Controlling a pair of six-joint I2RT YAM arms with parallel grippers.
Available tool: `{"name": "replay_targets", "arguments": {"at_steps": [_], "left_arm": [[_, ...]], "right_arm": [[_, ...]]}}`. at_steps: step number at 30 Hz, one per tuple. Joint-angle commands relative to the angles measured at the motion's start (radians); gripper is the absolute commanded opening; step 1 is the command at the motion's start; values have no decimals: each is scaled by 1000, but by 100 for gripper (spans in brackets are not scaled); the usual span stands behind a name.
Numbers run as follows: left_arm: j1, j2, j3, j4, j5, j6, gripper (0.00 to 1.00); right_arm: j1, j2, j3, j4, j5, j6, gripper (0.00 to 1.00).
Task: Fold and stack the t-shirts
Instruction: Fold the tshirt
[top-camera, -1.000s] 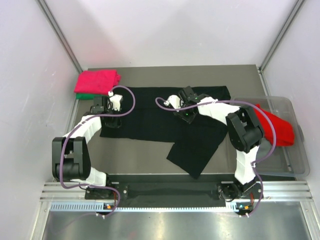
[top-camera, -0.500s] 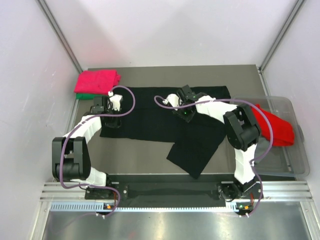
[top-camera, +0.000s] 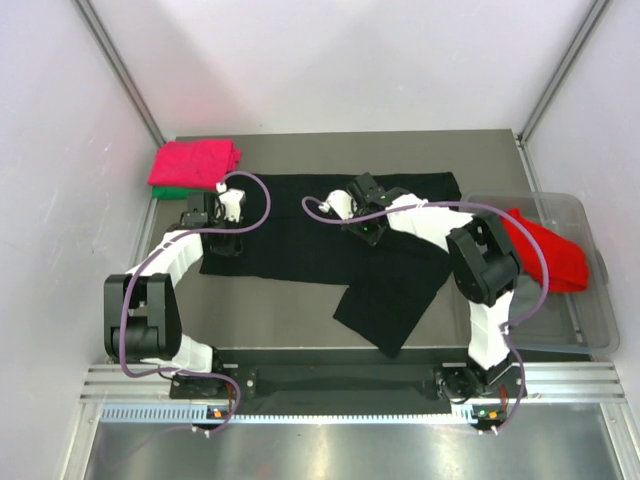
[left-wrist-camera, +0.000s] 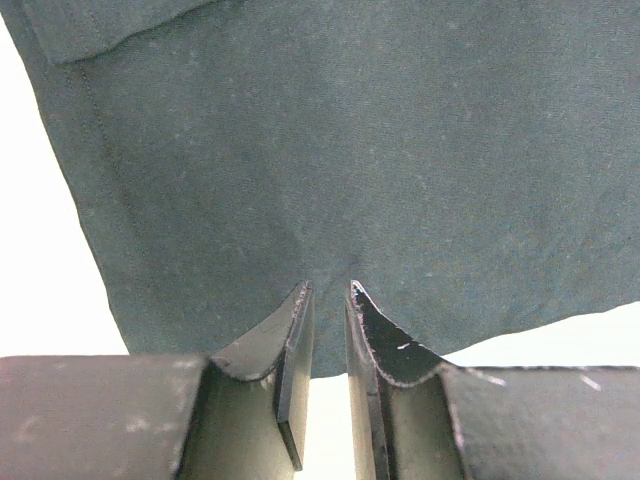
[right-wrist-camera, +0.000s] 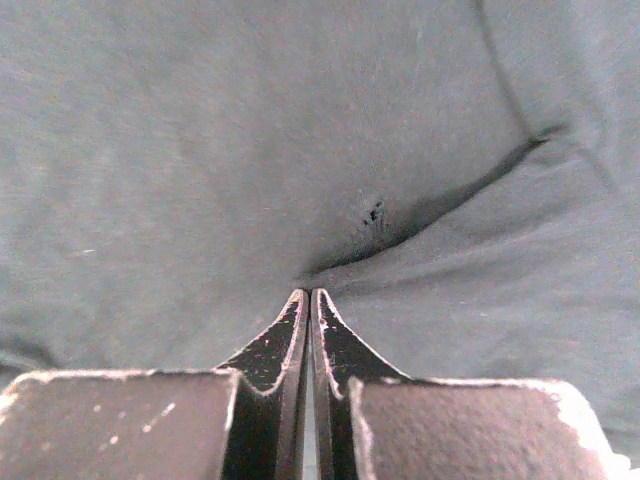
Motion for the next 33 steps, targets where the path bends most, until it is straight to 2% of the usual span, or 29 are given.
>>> {"name": "replay_targets", "arguments": {"at_steps": [1, 6, 8, 9, 13, 16, 19, 21, 23, 26, 30, 33], "left_arm": [[-2, -15, 3, 36, 2, 4, 24], [-1, -20, 2, 34, 0, 4, 24], [-2, -20, 2, 34, 0, 5, 24], [-1, -20, 2, 33, -4, 5, 24], [-1, -23, 8, 25, -1, 10, 24], [-1, -27, 29, 15, -16, 20, 24], [-1, -36, 52, 4, -29, 39, 24], [-1, -41, 60, -7, -40, 47, 25], [-1, -44, 68, -22, -46, 65, 25], [-1, -53, 71, -31, -61, 80, 25], [-2, -59, 75, -48, -70, 74, 25], [-1, -59, 86, -64, -69, 54, 25]], "right_arm": [[45, -107, 12, 16, 3, 11, 0], [63, -101, 26, 7, 3, 18, 0], [69, -81, 38, 2, 9, 27, 7], [71, -75, 37, 4, 15, 29, 19], [71, -90, 30, 5, 18, 32, 29], [71, -148, 14, 1, 43, 24, 32], [69, -274, -64, -2, -1, -14, 32], [71, -404, -121, -13, -114, -51, 33], [74, -546, -230, -63, -280, -153, 33], [126, -715, -393, -122, -331, -290, 34], [177, -795, -522, -182, -409, -301, 34], [209, -843, -615, -157, -448, -304, 34]]}}
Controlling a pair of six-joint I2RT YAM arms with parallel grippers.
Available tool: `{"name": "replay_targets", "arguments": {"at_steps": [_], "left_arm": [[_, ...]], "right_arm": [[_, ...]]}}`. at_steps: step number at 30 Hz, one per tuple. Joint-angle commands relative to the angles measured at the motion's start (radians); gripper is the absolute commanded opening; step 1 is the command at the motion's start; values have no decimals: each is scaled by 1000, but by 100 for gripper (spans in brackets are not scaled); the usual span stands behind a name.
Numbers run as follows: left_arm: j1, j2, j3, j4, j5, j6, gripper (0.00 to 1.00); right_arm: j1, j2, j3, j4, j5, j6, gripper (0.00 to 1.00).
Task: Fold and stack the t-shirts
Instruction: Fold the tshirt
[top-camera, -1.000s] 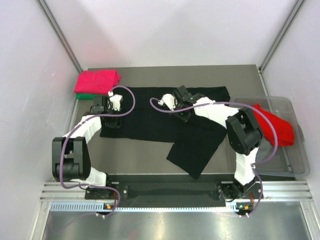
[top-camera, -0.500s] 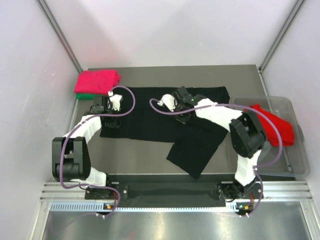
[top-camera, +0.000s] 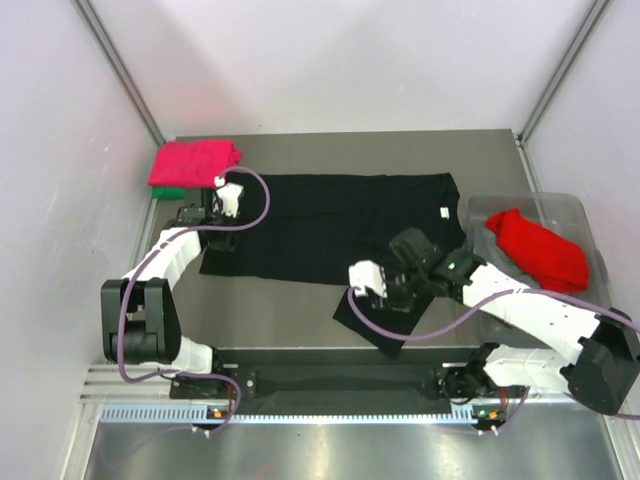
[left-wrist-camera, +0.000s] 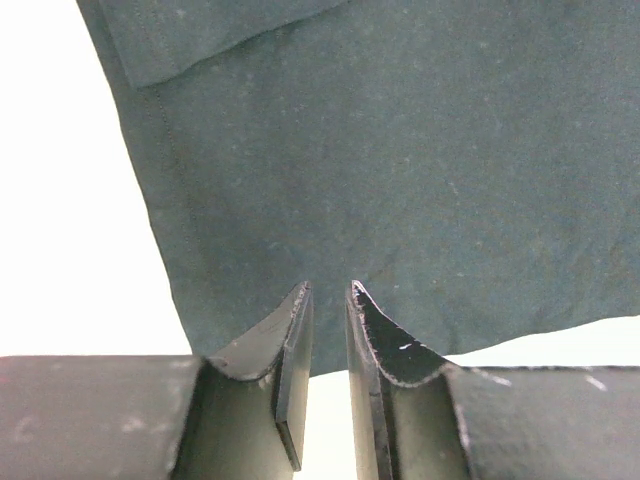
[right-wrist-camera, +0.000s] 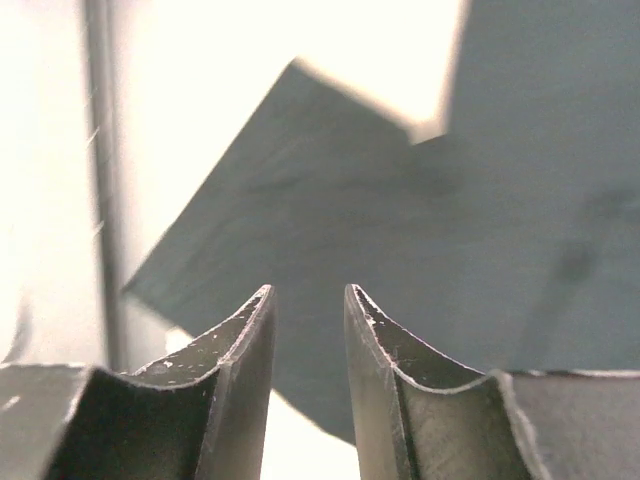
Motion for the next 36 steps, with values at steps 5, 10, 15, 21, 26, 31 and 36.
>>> {"name": "replay_targets", "arguments": {"at_steps": [5, 10, 15, 21, 26, 31, 36], "left_arm": [[-1, -34, 51, -39, -52, 9, 25], [-2, -19, 51, -37, -78, 18, 25], [-1, 7, 58, -33, -93, 18, 25], [-2, 20, 52, -19, -95, 15, 25], [-1, 27, 45, -11, -98, 18, 25], [-1, 26, 35, 2, -98, 15, 26], [-2, 24, 26, 4, -113, 35, 26]], "right_arm": [[120, -39, -183, -12, -29, -111, 32], [234, -57, -275, 32, 33, -121, 32], [278, -36, -288, 22, 59, -144, 33], [325, 15, -308, 84, 111, -115, 33], [341, 79, -309, 101, 140, -99, 34], [351, 98, -314, 132, 175, -84, 30], [351, 110, -317, 152, 211, -66, 7]]}}
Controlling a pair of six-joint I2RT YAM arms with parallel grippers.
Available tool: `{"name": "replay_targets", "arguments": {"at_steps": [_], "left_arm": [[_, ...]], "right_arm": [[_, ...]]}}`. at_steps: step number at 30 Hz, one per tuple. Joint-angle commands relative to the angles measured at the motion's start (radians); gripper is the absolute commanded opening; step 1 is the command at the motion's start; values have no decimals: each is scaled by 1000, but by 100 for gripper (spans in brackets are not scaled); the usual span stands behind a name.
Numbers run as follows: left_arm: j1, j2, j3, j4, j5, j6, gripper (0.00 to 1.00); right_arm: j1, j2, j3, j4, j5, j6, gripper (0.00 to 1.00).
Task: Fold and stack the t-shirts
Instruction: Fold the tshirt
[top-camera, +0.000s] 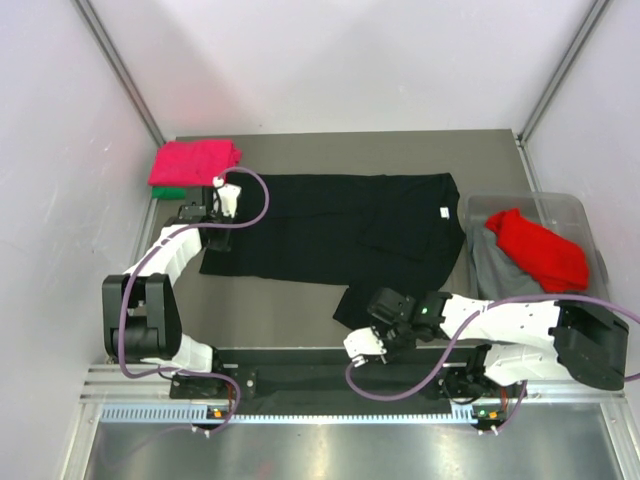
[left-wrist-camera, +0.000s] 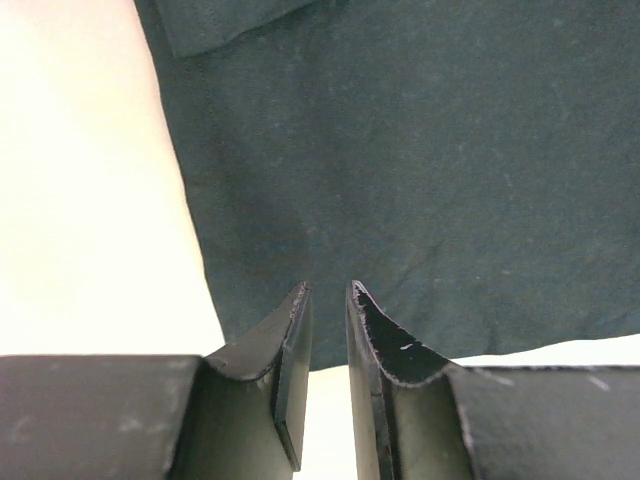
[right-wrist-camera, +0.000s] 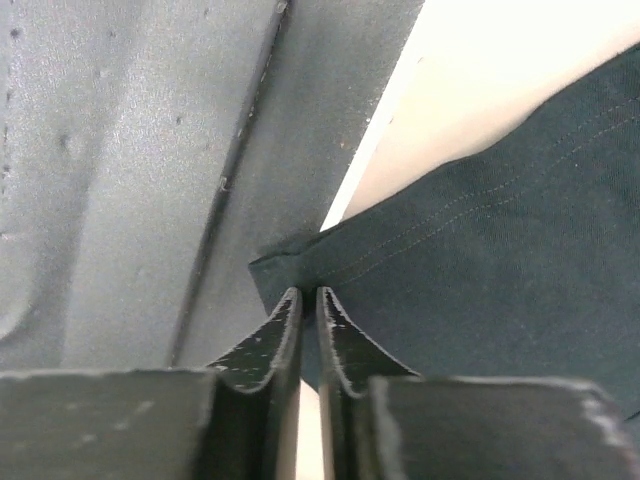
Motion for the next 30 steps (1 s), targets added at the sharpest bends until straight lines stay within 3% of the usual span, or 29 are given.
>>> {"name": "replay_targets", "arguments": {"at_steps": [1, 3, 9, 15, 20, 23, 25, 30], "left_arm": [[-2, -3, 1, 34, -26, 38, 26], [1, -16, -6, 28, -58, 64, 26], [40, -66, -14, -16, -128, 73, 28], [183, -57, 9, -113, -37, 64, 28], [214, -10, 29, -176, 35, 76, 27], [218, 32, 43, -178, 66, 66, 33], [217, 64, 52, -175, 92, 55, 43], [220, 127, 63, -133, 83, 35, 45]], "right_arm": [[18, 24, -8, 48, 45, 20, 4], [17, 5, -6, 49, 51, 29, 0], [-48, -98, 43, 8, 69, 37, 0], [-149, -143, 112, -37, 17, 46, 0], [-187, -161, 112, -26, 0, 54, 0], [-200, -163, 112, -23, -6, 57, 0], [-209, -163, 112, -21, -15, 63, 0], [-224, -170, 108, -18, -26, 69, 0]]}}
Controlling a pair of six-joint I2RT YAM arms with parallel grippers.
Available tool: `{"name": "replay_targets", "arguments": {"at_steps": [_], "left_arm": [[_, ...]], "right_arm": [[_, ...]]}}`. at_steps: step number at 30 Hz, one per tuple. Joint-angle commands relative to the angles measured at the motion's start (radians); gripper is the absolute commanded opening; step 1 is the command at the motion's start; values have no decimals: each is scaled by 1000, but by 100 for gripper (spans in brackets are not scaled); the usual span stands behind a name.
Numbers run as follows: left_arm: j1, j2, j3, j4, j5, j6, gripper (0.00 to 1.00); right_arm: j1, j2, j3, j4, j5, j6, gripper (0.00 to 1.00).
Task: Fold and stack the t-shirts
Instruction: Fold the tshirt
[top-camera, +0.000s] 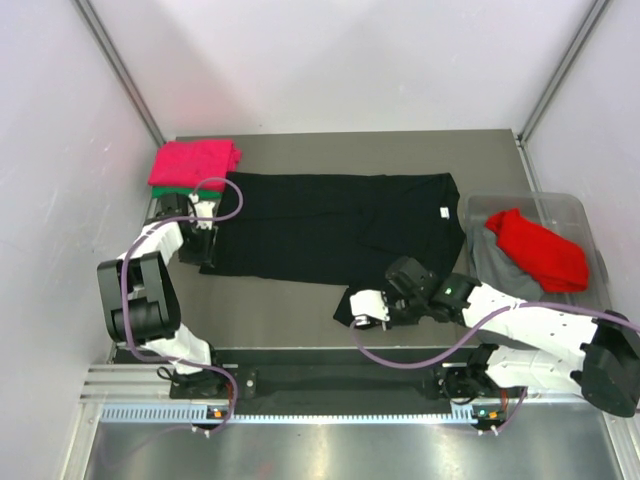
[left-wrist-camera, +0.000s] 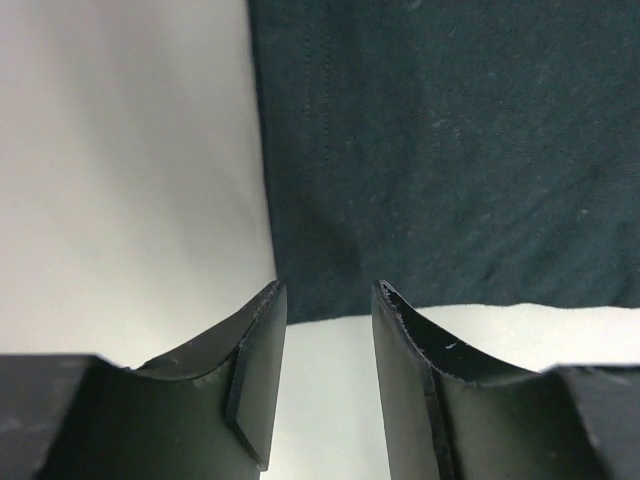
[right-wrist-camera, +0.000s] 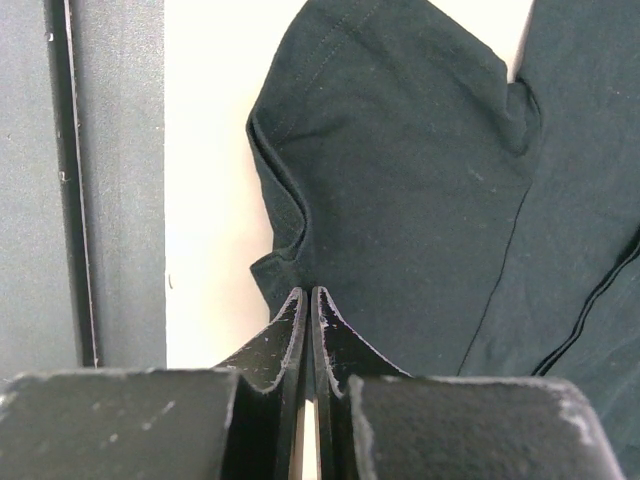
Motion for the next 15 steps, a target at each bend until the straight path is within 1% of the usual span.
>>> {"name": "replay_targets", "arguments": {"at_steps": [1, 8, 15], "left_arm": [[6, 24, 38, 23, 13, -12, 45], [6, 70, 47, 36, -21, -12, 41], [7, 58, 25, 45, -63, -18, 40]], "right_arm": [[-21, -27, 26, 3, -40, 15, 0], [-38, -35, 19, 12, -51, 23, 0], [-47, -30, 23, 17, -60, 29, 0]]}}
